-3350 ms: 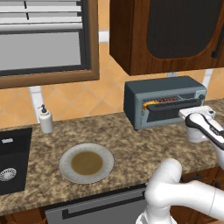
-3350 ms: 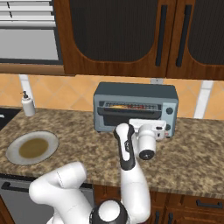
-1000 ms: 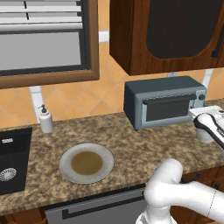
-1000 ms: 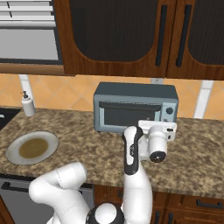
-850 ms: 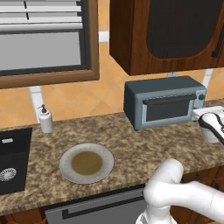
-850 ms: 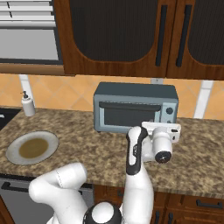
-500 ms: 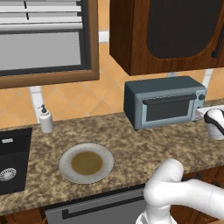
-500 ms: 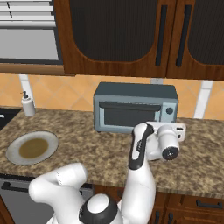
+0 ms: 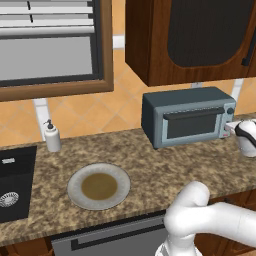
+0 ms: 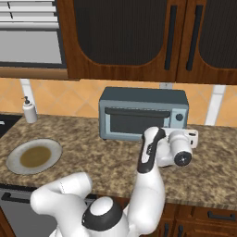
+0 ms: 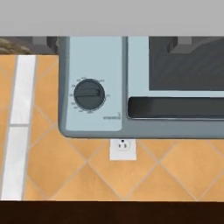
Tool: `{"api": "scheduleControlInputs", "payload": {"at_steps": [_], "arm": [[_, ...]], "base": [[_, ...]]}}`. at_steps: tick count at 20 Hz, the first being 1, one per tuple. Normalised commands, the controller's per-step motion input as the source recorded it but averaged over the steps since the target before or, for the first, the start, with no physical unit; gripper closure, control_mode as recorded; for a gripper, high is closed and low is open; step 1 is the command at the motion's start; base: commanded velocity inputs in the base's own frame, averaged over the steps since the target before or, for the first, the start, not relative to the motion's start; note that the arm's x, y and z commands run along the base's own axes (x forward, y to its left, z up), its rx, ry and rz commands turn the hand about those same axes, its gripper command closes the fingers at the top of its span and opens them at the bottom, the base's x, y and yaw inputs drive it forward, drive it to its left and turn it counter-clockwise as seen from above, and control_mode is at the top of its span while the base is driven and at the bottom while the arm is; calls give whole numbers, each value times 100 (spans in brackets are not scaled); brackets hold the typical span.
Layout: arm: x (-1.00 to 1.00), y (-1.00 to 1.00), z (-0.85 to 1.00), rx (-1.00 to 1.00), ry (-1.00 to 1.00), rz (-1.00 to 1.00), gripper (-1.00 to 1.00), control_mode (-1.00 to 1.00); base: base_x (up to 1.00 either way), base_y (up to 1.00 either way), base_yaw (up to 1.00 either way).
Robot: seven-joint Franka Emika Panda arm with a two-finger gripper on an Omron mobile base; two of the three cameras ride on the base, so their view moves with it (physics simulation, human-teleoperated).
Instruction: Pick up the kebab skewer and baguette bread, and place them inside the toaster oven. Close the toaster oven door and start by setting the timer.
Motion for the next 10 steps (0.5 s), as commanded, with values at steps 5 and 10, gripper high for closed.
{"api": "scheduleControlInputs", "payload": {"at_steps": [5, 10], "arm": [[0, -1, -52, 0, 0, 0, -100, -100], [0, -17, -36, 0, 0, 0, -100, -100]], "base": [[0, 0, 0], [0, 0, 0]]}}
